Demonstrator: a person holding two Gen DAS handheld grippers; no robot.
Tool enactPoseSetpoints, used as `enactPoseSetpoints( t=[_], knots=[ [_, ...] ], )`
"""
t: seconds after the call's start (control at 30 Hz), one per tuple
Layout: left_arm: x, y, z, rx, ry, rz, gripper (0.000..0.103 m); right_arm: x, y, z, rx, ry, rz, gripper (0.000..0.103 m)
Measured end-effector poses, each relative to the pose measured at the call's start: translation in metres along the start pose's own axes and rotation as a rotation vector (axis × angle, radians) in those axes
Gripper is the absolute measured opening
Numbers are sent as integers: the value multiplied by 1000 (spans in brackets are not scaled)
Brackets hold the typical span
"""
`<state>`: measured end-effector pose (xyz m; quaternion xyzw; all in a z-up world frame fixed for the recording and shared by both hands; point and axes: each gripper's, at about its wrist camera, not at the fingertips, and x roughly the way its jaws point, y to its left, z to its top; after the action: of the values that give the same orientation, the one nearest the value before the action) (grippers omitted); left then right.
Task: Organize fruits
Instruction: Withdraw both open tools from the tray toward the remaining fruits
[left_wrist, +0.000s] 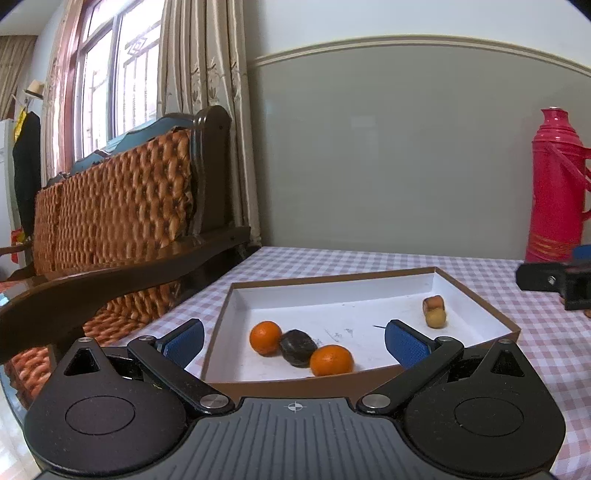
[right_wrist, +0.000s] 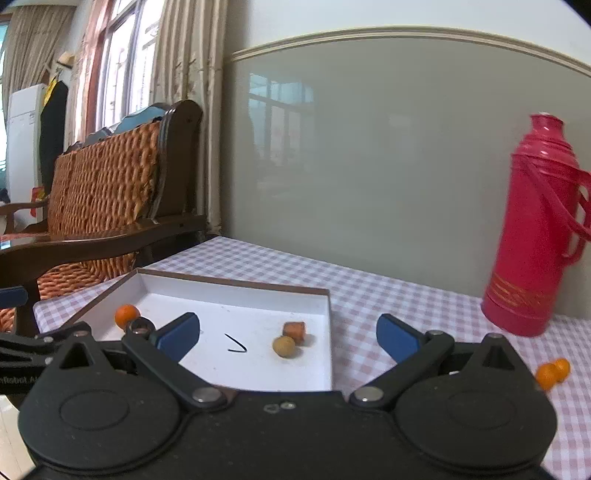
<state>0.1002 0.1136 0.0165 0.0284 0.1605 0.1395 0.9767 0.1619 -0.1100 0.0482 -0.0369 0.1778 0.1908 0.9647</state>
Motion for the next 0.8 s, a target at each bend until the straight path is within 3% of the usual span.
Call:
enactPoseSetpoints(
  t=[0.8],
  knots=[
    [-20, -78, 0, 48, -23, -178, 103, -66, -67, -41, 26, 25, -203, 97]
  ],
)
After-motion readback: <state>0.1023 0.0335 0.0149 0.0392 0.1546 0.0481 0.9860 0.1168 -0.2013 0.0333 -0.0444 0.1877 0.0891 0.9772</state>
